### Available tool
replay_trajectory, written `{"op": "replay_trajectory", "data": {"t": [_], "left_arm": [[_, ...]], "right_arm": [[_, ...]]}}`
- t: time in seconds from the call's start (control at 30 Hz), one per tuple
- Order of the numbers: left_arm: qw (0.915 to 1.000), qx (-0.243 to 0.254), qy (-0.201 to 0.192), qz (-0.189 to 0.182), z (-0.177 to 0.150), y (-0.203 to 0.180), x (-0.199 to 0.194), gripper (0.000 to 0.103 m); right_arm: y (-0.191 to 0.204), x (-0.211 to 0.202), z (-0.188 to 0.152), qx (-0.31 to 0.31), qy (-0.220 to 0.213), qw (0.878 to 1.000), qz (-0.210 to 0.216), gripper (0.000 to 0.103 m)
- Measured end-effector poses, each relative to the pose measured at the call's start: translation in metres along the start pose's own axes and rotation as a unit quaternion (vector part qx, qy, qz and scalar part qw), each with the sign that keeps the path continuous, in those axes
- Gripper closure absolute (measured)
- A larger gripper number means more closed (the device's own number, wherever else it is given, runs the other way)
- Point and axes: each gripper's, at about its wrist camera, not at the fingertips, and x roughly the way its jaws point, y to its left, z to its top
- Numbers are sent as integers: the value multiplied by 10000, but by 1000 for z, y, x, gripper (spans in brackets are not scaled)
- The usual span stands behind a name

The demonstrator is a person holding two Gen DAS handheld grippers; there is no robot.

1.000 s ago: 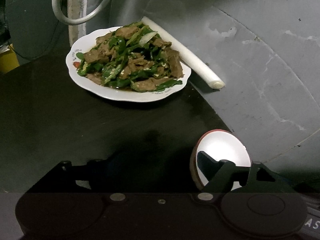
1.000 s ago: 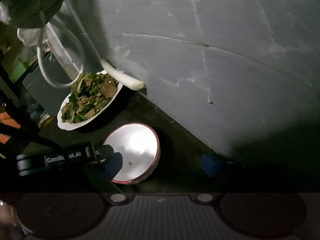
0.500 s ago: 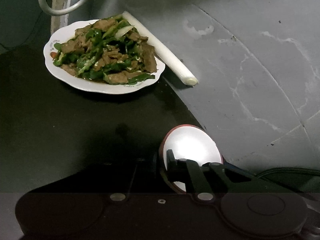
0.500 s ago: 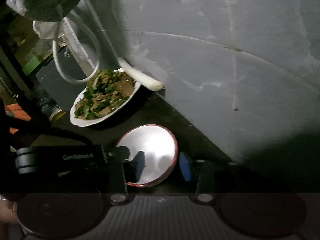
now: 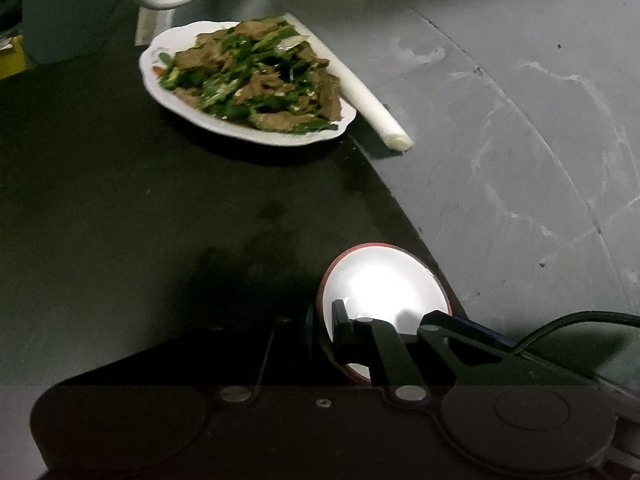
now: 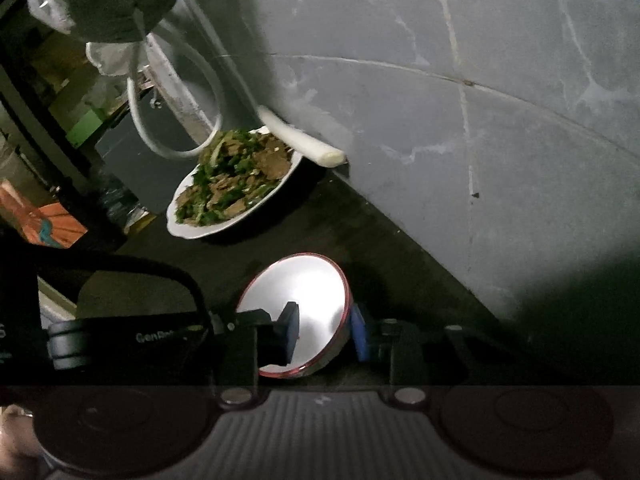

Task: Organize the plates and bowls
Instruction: 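Lift the second white bowl with both tools and carry it toward the stack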

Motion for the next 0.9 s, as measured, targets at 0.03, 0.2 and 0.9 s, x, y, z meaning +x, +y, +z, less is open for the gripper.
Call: {"op": "replay_trajectory", "data": {"t": [0.03,0.2,0.9], "left_arm": [[10000,-22,-2,14,-3,1,-4,95],[9999,-92,-72,67,-15,0,-22,95],[9985,-241,-488,78,-84,-27,-111,94]], "right_arm": [[1,-1,-1,-38,17,10000,24,73],[1,-8,-11,39,168,9997,175,74],[5,-98,-58,183,-70,9968,777,74]]}}
